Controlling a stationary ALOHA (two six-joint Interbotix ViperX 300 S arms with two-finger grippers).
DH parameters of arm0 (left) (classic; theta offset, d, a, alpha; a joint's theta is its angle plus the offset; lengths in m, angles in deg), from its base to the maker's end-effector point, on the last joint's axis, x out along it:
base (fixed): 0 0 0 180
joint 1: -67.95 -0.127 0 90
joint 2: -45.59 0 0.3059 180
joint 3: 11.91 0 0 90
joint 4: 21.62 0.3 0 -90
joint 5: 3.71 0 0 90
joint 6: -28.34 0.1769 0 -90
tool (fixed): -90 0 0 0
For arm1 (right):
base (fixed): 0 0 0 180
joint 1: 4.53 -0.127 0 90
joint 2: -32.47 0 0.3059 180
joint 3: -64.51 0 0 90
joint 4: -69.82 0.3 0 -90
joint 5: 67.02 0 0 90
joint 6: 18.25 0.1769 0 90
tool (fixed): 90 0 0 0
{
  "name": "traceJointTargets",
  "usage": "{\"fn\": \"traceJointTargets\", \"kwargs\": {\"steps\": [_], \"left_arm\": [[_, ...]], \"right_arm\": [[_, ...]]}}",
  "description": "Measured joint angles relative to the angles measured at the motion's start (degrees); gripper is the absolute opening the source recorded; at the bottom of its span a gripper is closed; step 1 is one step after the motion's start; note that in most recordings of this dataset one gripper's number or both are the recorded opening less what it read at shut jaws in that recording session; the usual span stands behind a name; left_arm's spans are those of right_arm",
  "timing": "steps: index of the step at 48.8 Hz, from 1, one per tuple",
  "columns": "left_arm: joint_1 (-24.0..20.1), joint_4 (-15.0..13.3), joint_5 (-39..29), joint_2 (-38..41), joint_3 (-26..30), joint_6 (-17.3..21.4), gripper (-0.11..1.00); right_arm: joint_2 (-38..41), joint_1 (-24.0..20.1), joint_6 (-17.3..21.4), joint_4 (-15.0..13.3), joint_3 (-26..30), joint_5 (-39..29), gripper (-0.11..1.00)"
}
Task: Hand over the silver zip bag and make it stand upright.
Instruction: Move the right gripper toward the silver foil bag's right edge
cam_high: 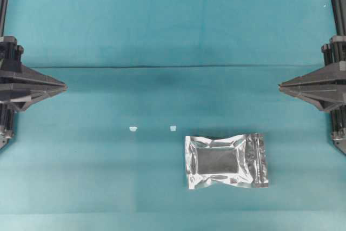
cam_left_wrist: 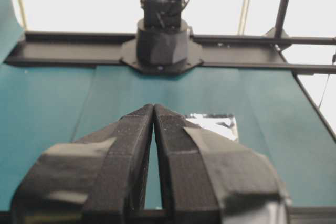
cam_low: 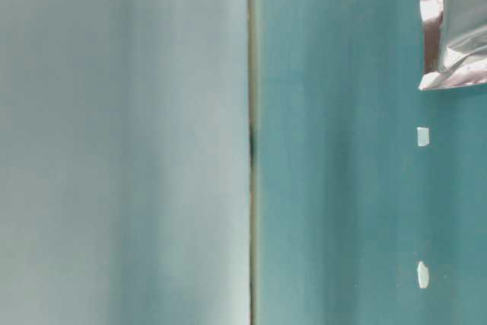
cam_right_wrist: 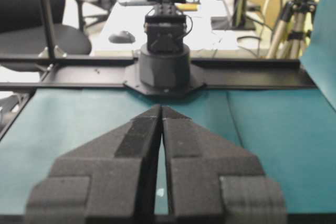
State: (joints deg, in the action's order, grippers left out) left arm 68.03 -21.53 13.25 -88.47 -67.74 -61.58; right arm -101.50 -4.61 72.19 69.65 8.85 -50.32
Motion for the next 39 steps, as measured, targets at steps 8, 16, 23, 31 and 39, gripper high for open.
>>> {"fn": "traceJointTargets", "kwargs": {"steps": [8, 16, 23, 31, 39], "left_arm": [[1.76, 0.88, -1.85, 1.23, 3.16, 0.18, -0.01], [1.76, 0.88, -5.71, 3.25, 5.45, 0.62, -0.01], [1.85, 0.88, -8.61, 5.54, 7.12, 0.53, -0.01], [1.85, 0.88, -9.49, 6.68, 7.82, -0.09, -0.01], [1.85, 0.88, -9.49, 7.21, 7.82, -0.18, -0.01]], "right_arm": [[0.53, -4.13, 3.96, 7.12, 0.79, -2.37, 0.00], [2.02, -5.71, 12.04, 17.75, 1.85, -9.84, 0.00], [4.31, -7.38, 18.98, 23.55, 3.52, -14.33, 0.00], [7.47, -11.34, 26.72, 28.65, 4.57, -16.96, 0.00], [11.78, -13.62, 32.52, 32.61, 4.57, -17.40, 0.00]]}}
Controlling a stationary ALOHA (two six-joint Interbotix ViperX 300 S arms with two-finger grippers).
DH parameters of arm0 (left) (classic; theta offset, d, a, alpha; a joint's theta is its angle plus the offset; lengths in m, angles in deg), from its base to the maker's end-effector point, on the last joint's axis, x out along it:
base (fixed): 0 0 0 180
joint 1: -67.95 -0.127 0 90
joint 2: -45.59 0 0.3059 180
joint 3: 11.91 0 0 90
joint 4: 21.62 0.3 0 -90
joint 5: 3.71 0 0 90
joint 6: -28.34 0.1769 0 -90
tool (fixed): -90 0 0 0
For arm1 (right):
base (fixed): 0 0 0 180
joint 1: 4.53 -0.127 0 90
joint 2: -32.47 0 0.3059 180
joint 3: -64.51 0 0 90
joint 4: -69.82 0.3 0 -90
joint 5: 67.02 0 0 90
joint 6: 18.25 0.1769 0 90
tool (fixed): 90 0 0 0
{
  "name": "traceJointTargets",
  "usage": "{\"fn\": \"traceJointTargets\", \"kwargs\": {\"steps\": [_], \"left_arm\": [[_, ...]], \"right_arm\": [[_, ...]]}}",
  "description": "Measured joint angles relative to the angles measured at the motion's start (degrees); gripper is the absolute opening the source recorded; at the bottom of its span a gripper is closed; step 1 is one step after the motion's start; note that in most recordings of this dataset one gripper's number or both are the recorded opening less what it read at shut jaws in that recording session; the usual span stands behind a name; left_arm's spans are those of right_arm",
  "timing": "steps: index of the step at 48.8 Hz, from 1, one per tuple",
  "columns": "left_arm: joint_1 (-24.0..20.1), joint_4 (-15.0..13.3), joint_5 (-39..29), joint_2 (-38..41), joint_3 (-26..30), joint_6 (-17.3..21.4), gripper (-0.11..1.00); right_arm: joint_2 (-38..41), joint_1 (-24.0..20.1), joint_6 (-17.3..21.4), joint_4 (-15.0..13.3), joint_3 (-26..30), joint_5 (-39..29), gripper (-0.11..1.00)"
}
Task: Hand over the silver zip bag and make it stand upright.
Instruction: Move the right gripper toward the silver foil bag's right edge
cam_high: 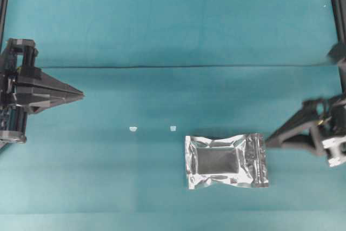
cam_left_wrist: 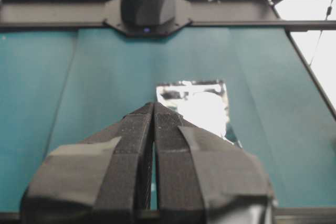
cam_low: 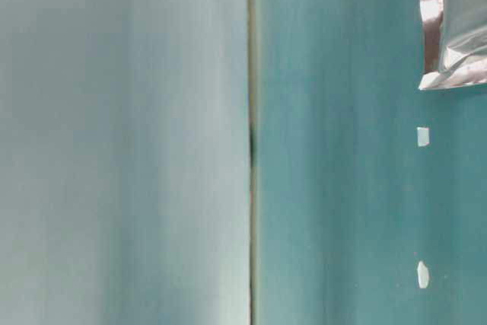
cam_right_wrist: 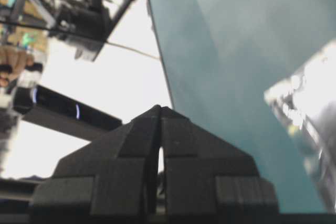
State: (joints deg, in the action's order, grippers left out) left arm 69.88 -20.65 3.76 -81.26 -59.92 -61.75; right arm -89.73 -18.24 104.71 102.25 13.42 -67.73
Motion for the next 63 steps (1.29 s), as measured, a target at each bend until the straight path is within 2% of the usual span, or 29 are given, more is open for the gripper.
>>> {"fn": "traceJointTargets", "kwargs": {"steps": [10, 19, 38, 53, 63], "left_arm": [[0.00, 0.09, -0.35, 0.26, 0.09, -0.62, -0.01], [0.00, 0.09, -2.46, 0.53, 0.00, -0.88, -0.01], [0.00, 0.00, -3.08, 0.62, 0.09, -0.88, -0.01], [-0.18, 0.09, -3.08, 1.05, 0.00, -0.53, -0.01], [-0.44, 0.09, -3.08, 1.67, 0.09, -0.53, -0.01]], "right_arm": [[4.31, 0.00, 3.87, 5.10, -2.72, -2.37, 0.00], [6.50, 0.09, 6.33, 7.03, -6.15, -5.98, 0.00], [5.80, 1.58, 10.99, 7.21, -11.34, -9.76, 0.00], [5.71, 2.46, 12.04, 7.21, -12.57, -11.51, 0.00], [5.71, 3.78, 12.13, 5.19, -12.92, -10.81, 0.02]]}}
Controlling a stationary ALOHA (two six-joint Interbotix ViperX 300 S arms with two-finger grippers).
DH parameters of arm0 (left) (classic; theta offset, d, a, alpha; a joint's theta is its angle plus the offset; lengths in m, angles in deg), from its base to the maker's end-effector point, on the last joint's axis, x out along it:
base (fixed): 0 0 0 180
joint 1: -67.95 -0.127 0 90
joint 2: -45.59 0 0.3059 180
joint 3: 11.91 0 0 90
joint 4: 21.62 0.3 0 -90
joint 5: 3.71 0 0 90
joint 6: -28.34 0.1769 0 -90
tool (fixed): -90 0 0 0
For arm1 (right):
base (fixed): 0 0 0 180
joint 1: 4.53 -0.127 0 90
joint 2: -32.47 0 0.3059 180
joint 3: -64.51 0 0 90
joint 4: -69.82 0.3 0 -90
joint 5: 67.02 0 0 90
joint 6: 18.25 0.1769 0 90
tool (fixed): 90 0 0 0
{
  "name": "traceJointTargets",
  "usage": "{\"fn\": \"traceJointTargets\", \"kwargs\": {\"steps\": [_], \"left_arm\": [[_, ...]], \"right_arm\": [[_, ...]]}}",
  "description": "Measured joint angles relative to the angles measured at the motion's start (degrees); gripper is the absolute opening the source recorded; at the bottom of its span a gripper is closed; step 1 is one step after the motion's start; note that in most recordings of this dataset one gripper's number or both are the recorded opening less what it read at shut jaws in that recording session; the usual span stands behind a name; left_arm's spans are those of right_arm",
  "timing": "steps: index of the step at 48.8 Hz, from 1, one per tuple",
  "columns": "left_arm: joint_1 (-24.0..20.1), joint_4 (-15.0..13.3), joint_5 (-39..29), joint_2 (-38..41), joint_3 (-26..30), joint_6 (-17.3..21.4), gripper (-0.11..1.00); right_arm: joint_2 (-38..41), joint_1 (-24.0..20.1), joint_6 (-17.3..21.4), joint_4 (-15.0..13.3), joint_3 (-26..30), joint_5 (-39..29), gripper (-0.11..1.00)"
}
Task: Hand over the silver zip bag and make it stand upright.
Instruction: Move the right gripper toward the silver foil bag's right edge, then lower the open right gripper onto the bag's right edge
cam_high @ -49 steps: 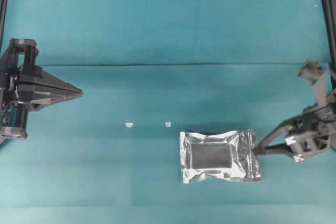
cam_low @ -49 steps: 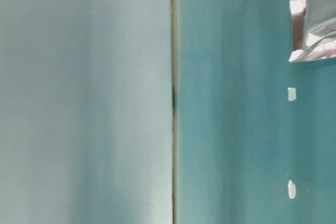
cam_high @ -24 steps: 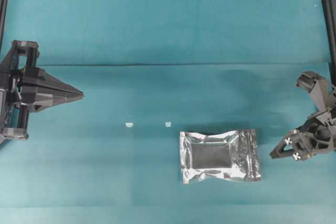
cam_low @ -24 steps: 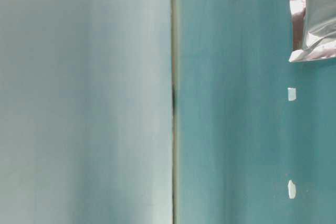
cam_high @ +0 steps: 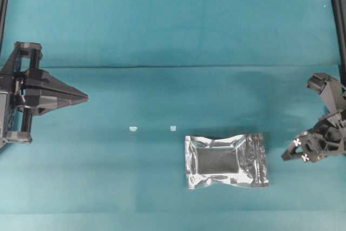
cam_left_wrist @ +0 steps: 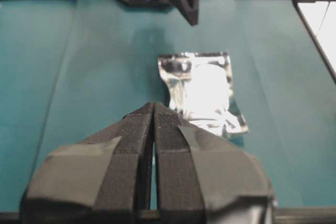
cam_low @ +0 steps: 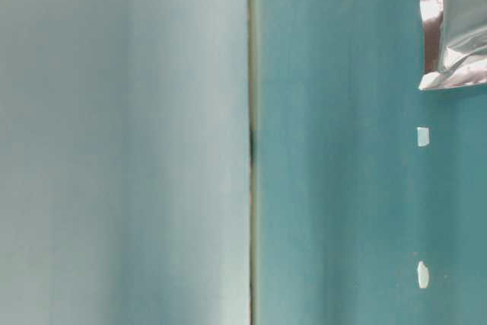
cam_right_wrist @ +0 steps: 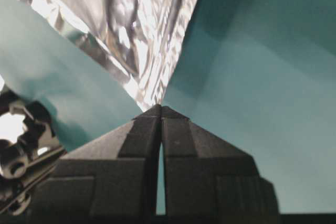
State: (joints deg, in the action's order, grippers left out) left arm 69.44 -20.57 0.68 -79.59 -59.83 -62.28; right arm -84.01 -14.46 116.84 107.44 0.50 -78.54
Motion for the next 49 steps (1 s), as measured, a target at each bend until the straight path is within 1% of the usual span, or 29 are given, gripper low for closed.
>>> {"fn": "traceJointTargets", "kwargs": {"steps": [4, 7, 11, 18, 20, 22, 24, 29, 37, 43, 49], "left_arm": [[0.00, -0.09, 0.00, 0.09, -0.09, -0.26, -0.01], [0.00, -0.09, 0.00, 0.09, -0.09, 0.00, -0.01], [0.00, -0.09, 0.00, 0.09, 0.00, -0.26, -0.01], [0.00, 0.00, 0.00, 0.09, 0.00, -0.09, -0.01], [0.00, 0.00, 0.00, 0.09, -0.09, -0.18, -0.01], [0.00, -0.09, 0.00, 0.09, 0.00, -0.35, -0.01], [0.00, -0.09, 0.00, 0.00, 0.00, -0.09, -0.01], [0.00, -0.09, 0.00, 0.00, -0.09, -0.35, -0.01], [0.00, 0.00, 0.00, 0.00, 0.00, -0.18, -0.01], [0.00, 0.00, 0.00, 0.09, 0.00, -0.70, -0.01], [0.00, -0.09, 0.00, 0.18, -0.09, -0.79, -0.01]], "right_arm": [[0.00, 0.44, 0.00, -1.14, 0.00, 0.35, 0.07], [0.00, 0.62, 0.00, -1.85, 0.00, 0.53, 0.15], [0.00, 0.79, 0.00, -2.20, -0.53, 1.67, 0.35], [0.00, 0.70, 0.79, -1.93, -1.32, 5.19, 0.76], [0.09, 0.62, 1.05, -1.58, -1.67, 6.24, 0.85], [0.18, 0.18, 1.23, -1.14, -1.93, 7.21, 0.91], [0.26, -0.44, 1.41, -0.62, -2.20, 8.35, 0.92], [0.70, -2.29, 1.85, 1.23, -3.43, 12.13, 0.90], [2.46, -6.50, 2.02, 5.36, -5.27, 17.75, 0.90], [5.80, -10.11, 2.02, 8.35, -5.36, 22.85, 0.89], [11.78, -14.33, 2.02, 11.43, -4.66, 28.39, 0.89]]}}
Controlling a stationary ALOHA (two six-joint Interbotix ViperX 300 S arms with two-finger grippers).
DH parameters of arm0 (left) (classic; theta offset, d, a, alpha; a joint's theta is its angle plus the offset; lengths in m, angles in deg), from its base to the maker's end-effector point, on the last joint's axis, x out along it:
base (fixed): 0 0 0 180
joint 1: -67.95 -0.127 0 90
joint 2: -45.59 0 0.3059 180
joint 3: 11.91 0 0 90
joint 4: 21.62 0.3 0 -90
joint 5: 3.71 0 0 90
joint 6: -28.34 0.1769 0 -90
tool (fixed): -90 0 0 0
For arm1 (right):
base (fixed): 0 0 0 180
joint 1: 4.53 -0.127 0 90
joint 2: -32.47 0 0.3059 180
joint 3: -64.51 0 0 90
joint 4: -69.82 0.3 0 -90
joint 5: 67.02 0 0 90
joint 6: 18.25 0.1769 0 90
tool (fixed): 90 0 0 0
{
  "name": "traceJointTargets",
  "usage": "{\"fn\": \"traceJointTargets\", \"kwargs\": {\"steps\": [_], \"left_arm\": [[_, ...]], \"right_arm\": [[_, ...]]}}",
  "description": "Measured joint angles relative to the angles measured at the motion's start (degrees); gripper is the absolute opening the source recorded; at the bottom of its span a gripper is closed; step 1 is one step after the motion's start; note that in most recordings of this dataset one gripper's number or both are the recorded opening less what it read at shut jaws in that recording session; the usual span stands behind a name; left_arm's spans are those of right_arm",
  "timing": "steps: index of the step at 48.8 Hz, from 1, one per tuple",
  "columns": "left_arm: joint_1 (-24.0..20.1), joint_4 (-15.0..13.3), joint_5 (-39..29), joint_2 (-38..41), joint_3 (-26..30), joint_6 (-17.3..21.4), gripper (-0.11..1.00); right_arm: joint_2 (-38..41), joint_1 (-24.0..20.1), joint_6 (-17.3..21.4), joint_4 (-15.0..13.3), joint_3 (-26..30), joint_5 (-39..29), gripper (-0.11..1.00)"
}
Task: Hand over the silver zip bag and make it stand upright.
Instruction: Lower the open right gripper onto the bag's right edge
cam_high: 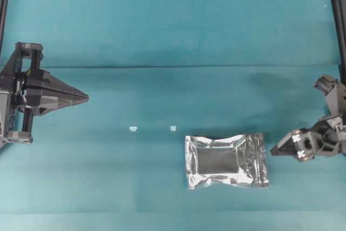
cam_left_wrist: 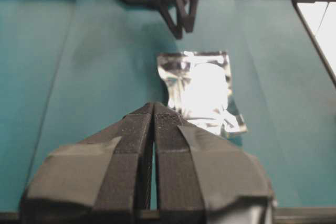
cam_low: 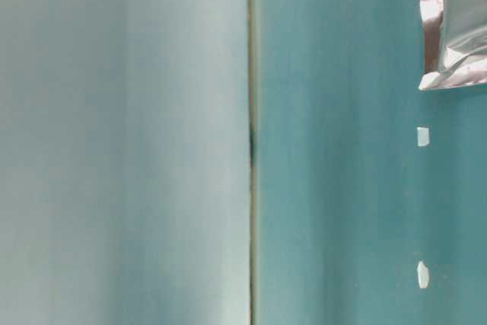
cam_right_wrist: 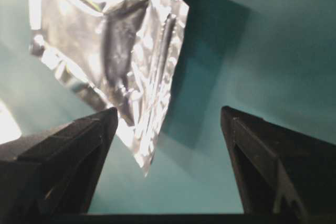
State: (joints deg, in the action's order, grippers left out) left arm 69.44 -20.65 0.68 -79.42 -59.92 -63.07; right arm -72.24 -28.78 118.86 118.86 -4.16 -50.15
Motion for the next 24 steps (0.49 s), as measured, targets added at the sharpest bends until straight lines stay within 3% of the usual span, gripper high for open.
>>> {"fn": "traceJointTargets", "kwargs": {"steps": [15, 24], "left_arm": [[0.00, 0.00, 0.00, 0.18, 0.00, -0.26, -0.01], [0.00, 0.09, 0.00, 0.18, 0.00, -0.18, -0.01]], "right_arm": [[7.82, -7.56, 0.09, 8.53, 0.97, 12.92, 0.89], [9.14, -8.44, 0.09, 9.40, 1.41, 13.97, 0.89]]}}
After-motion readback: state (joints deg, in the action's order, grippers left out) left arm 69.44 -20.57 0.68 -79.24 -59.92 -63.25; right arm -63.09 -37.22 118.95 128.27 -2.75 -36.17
